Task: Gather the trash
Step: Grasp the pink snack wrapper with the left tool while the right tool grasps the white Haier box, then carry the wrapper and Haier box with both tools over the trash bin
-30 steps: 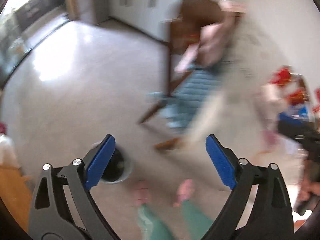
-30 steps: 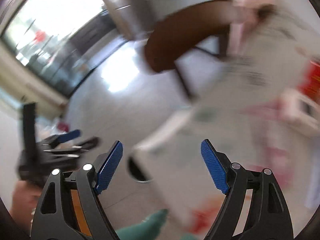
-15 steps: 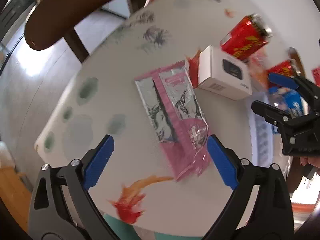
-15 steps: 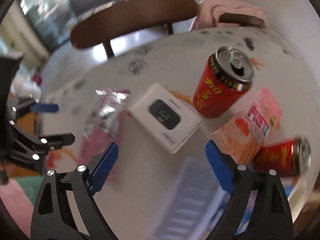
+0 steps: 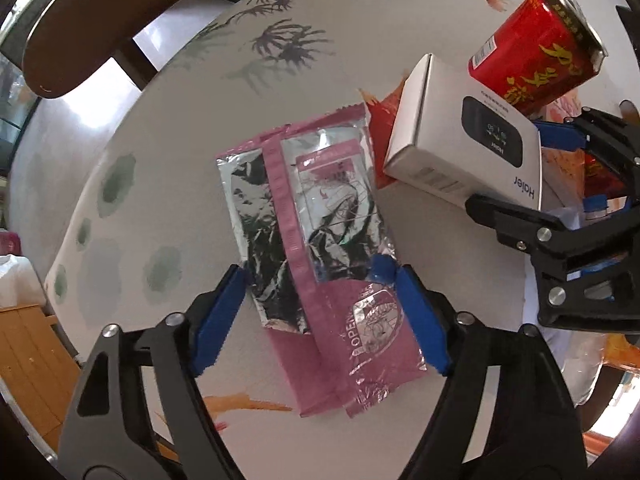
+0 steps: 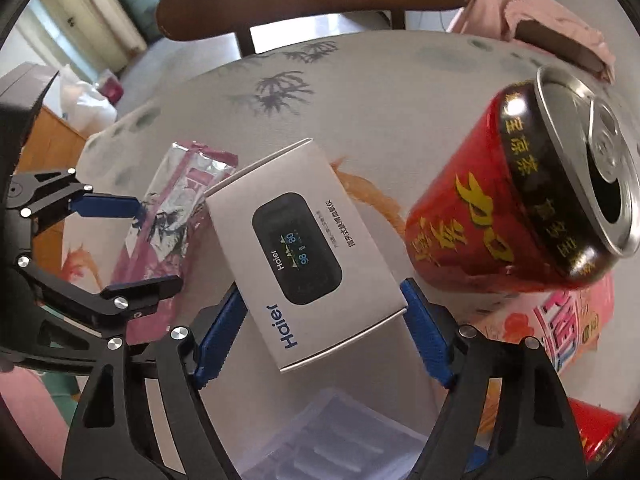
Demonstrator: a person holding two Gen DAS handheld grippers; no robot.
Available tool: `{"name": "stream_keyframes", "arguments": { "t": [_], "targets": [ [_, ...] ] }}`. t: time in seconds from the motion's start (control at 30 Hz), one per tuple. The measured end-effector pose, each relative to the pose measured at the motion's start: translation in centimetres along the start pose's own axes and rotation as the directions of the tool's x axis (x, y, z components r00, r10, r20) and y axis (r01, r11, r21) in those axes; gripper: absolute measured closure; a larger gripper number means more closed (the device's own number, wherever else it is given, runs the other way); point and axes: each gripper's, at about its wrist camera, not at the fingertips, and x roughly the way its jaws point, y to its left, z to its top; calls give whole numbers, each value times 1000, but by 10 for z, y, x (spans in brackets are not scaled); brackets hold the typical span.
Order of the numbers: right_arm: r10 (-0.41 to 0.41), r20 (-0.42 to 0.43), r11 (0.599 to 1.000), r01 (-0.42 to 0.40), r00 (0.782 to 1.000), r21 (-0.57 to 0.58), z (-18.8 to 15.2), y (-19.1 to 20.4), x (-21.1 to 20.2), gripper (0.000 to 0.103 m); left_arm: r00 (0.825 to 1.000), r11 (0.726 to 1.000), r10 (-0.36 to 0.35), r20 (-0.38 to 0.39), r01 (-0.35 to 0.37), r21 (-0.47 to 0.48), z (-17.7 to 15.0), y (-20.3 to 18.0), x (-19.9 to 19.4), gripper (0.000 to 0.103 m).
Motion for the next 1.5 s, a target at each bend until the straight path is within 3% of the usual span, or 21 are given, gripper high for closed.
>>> {"name": "stream_keyframes", "arguments": {
  "t": [0.03, 0.07, 0.1, 0.17, 0.3, 0.37, 0.53, 0.67, 0.8, 0.9, 1.0, 1.2, 1.33, 1.5],
  "targets": [
    [11, 2, 1000, -11, 1000, -4, -1, 1, -1, 29, 1000, 1000, 12, 7, -12, -2, -1, 0, -1, 41],
    [27, -1, 1000, -27, 1000, -4, -3, 3, -2, 30, 999, 999, 32, 20, -32, 7, -4, 0, -3, 55],
    [33, 0, 999, -33, 999, -5, -4, 6, -4, 31, 999, 999, 39, 34, -40, 18, -6, 1, -7, 77],
    [34, 4, 999, -34, 999, -2, -6, 10, -7, 32, 999, 999, -4, 36, 3, 34, -10, 0, -9, 93],
    [51, 39, 995, -54, 998, 83, -14, 8, -21, 33, 997, 998, -61, 38, 60, 18, -16, 8, -12, 96],
    [55, 59, 989, -63, 997, 132, -17, 6, -30, 33, 994, 995, -102, 48, 102, 9, -18, 15, -15, 103],
    [55, 119, 981, -76, 991, 176, -22, 14, -57, 34, 979, 984, -175, 105, 176, 1, -25, 29, -41, 103],
    [64, 153, 971, -97, 986, 218, -12, 23, -70, 34, 968, 980, -194, 161, 198, -9, -31, 59, -66, 103],
    [89, 192, 975, -124, 977, 183, 19, 54, -80, 34, 956, 977, -185, 226, 205, -65, -40, 92, -86, 103],
    [126, 207, 981, -153, 970, 121, 53, 87, -76, 34, 950, 969, -163, 266, 205, -136, -53, 145, -95, 103],
    [177, 205, 979, -193, 963, 61, 101, 132, -58, 34, 950, 955, -120, 289, 189, -227, -58, 209, -97, 103],
    [306, 152, 952, -307, 940, -16, 199, 244, 10, 34, 963, 897, 2, 269, 117, -426, -108, 346, -89, 103],
    [316, 72, 947, -319, 946, 29, 245, 327, 87, 34, 986, 844, 36, 162, 57, -533, -141, 438, -42, 103],
    [270, -102, 955, -252, 958, 156, 256, 404, 224, 34, 999, 807, 13, 30, 7, -591, -163, 508, 57, 103]
  ]
}}
